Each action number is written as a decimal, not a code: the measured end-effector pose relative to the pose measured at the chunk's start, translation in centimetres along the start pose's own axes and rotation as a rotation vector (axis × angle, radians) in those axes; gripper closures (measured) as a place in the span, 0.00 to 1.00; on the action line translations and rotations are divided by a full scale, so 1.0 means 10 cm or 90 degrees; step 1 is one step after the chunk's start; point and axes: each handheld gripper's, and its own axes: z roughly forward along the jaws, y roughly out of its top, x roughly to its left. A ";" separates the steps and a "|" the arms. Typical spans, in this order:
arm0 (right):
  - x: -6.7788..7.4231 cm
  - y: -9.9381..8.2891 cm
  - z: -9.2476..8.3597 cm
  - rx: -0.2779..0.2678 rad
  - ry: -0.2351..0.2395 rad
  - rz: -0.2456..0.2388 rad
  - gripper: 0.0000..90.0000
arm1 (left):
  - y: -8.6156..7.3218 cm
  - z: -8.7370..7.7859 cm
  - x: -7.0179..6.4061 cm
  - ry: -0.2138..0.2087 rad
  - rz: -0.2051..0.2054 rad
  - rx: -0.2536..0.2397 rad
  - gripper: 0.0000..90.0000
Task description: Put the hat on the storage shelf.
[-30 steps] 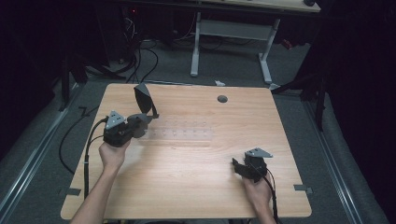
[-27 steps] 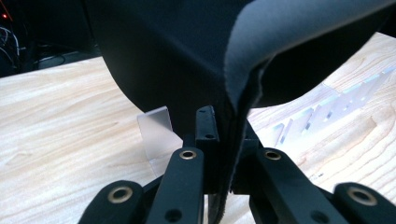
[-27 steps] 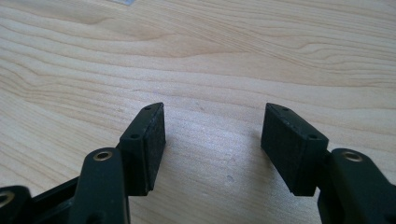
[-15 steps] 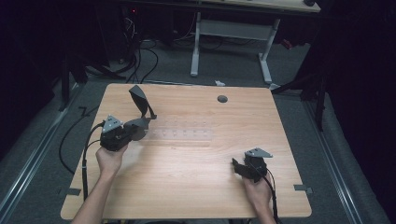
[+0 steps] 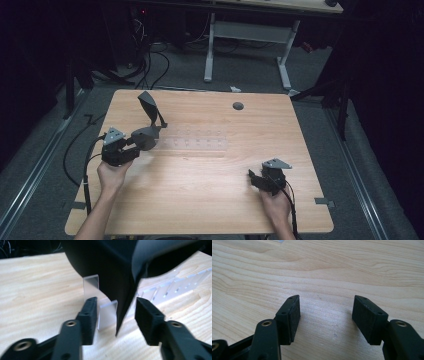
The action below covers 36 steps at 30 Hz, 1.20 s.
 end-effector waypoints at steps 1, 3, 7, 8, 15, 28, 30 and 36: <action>0.00 0.00 0.00 0.000 0.000 0.001 0.44 | -0.01 -0.02 0.00 0.001 -0.003 0.003 0.54; 0.00 0.00 0.00 0.000 0.000 0.000 0.44 | -0.05 -0.08 0.01 0.003 -0.006 0.004 0.51; 0.00 0.00 0.00 0.000 0.000 0.001 0.44 | -0.17 -0.20 0.03 0.007 -0.011 0.014 0.46; 0.00 0.00 0.00 0.000 0.000 0.000 0.44 | -0.21 -0.22 0.04 0.010 -0.013 0.018 0.45; 0.00 0.00 0.00 0.000 0.000 -0.001 0.44 | -0.38 -0.35 0.04 0.013 -0.020 0.037 0.44; 0.00 0.00 0.00 0.000 -0.001 -0.001 0.44 | -0.71 -0.29 0.02 0.029 0.021 0.075 0.43; 0.00 0.00 0.00 0.000 -0.001 0.001 0.44 | -0.75 -0.27 0.03 0.036 0.034 0.084 0.43; 0.00 0.00 0.00 0.001 -0.001 0.002 0.44 | -0.85 -0.20 0.01 0.063 0.072 0.104 0.41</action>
